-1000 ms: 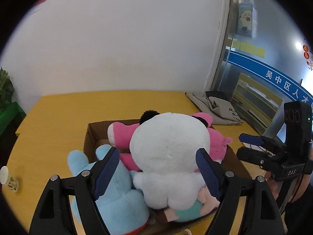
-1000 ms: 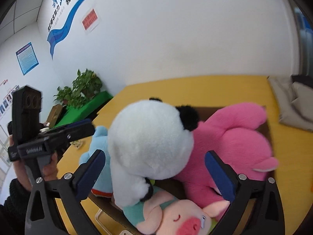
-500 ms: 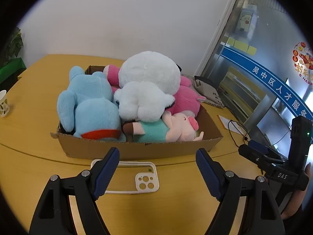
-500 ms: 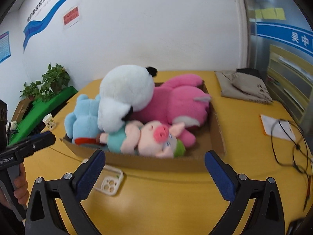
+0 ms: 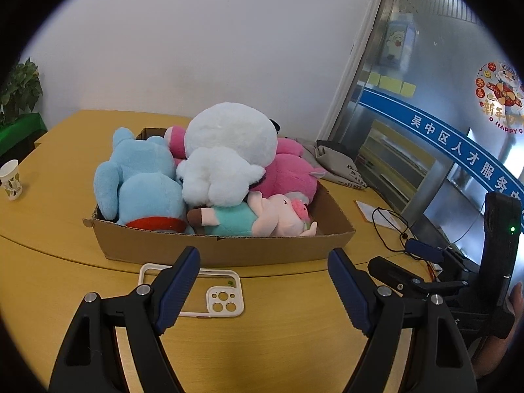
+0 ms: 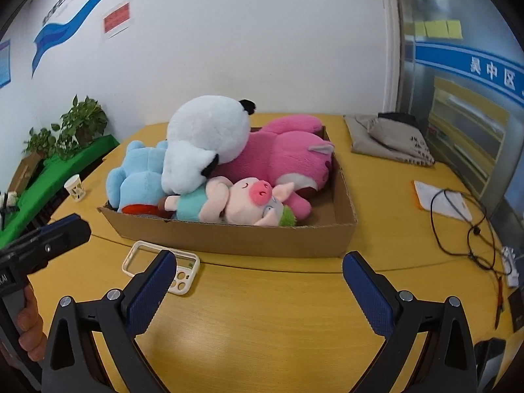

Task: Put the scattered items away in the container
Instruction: 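Move both tools down to the clear phone case on the table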

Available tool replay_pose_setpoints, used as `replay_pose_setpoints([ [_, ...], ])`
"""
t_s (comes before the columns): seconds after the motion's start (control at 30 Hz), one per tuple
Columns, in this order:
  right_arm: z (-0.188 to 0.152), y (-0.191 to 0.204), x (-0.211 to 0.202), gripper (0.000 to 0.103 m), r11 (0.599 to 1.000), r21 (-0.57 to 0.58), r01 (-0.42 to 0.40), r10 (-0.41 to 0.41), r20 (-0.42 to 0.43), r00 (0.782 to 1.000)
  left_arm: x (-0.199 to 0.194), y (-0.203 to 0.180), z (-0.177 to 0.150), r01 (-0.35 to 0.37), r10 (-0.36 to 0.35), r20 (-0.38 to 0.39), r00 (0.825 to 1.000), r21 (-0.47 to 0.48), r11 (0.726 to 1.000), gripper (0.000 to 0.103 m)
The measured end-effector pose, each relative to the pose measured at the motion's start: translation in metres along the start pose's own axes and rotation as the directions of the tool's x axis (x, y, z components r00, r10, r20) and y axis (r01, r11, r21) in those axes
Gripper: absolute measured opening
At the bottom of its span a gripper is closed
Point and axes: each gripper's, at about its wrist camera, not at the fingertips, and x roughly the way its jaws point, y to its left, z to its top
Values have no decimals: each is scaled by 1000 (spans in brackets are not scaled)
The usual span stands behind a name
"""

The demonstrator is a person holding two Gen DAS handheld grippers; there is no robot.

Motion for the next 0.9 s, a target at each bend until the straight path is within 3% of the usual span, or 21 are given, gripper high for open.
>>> replay_pose_setpoints([
  [0.2,0,12,5,103,999,-16,-32,32,-13,999,12,20,-4,41,-44,-59,997,-50,998,80],
  [0.3,-2,13,10,103,998,6,-56,57,-17,998,16,36,-6,3,-9,-93,996,-70,998,80],
  [0.43,-9,9,27,103,993,80,-85,90,-62,994,17,52,-8,-39,31,-110,993,-75,996,80],
  [0.57,-21,3,59,103,964,203,-173,203,-135,970,32,69,-17,-46,27,-154,988,-117,992,80],
  [0.7,-35,8,100,103,952,267,-149,209,-214,954,49,89,-24,-85,56,-198,979,-144,986,80],
  [0.9,-46,39,146,102,967,227,-120,182,-279,943,77,125,-34,-138,79,-267,961,-212,968,78],
])
